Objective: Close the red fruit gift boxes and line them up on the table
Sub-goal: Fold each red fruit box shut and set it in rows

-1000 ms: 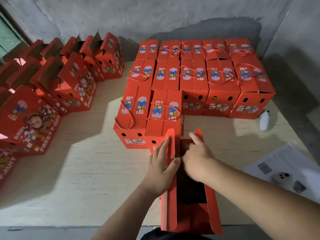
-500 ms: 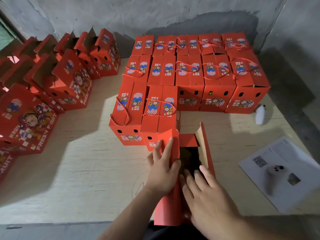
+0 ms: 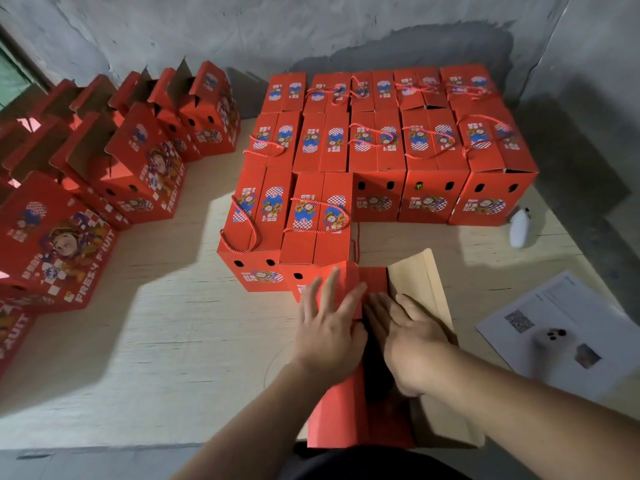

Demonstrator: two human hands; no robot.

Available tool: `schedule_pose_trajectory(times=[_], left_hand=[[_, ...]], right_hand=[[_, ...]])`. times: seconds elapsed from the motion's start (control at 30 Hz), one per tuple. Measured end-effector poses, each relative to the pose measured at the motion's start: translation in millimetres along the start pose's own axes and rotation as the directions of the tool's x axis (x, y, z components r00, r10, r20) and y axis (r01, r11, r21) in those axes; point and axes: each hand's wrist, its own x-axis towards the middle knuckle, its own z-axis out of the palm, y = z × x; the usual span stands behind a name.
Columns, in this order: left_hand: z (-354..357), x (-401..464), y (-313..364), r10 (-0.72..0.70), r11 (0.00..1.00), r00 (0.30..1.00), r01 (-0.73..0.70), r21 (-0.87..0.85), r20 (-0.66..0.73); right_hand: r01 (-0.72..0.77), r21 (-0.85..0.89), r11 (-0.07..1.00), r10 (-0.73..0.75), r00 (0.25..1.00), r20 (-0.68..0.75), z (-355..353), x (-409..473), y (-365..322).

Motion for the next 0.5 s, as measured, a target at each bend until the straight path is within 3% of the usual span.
schedule_pose_trajectory(times=[0.1, 0.2, 0.3, 0.5], left_hand=[[-17, 19, -27, 0.375, 0.91, 0.926, -0.376, 0.174, 0.041], [-30, 38, -48, 0.497, 0.815, 0.852, -0.524, 0.249, 0.165], [-27, 55, -44, 0.492, 0.804, 0.834, -0.546, 0.237, 0.252], [-1, 57, -33, 0.362, 0.888, 0.9, -0.412, 0.204, 0.245]], right_hand=[[0.043, 0.046, 0.998, -0.041, 0.999, -0.035, 8, 6, 8], [0.063, 0.081, 0.995, -0.055, 0.994, -0.091, 14, 7, 11], [0.054, 0.112, 0.992, -0.037, 0.988, -0.151, 23, 8, 11], [0.12, 0.262, 0.957, -0.064, 0.975, -0.213, 23, 3, 20]])
